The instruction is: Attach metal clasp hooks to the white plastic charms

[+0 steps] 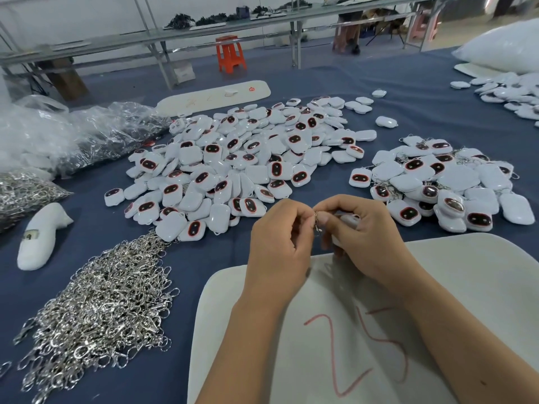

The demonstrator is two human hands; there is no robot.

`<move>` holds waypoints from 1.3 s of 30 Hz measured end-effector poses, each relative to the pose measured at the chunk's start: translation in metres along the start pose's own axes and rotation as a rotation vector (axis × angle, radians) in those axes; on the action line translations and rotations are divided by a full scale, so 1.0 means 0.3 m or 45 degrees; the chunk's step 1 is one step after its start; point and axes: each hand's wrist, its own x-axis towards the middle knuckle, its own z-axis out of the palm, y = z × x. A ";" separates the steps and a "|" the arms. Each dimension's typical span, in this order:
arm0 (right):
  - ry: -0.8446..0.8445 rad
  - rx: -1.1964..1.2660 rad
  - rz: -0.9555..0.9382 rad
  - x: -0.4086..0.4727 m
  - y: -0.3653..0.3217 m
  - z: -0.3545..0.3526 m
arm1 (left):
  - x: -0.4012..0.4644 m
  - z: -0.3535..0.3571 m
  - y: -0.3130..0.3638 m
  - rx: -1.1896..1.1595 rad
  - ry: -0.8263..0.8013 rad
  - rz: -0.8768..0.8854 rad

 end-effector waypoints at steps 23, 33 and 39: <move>0.274 0.773 0.172 -0.026 -0.027 0.116 | 0.002 0.057 0.059 -0.221 0.278 -0.088; 0.463 0.532 0.439 0.006 0.025 0.078 | 0.014 0.050 0.024 -0.054 0.234 -0.107; 0.402 0.386 0.251 0.016 0.029 0.038 | 0.005 0.027 -0.017 0.086 -0.058 -0.140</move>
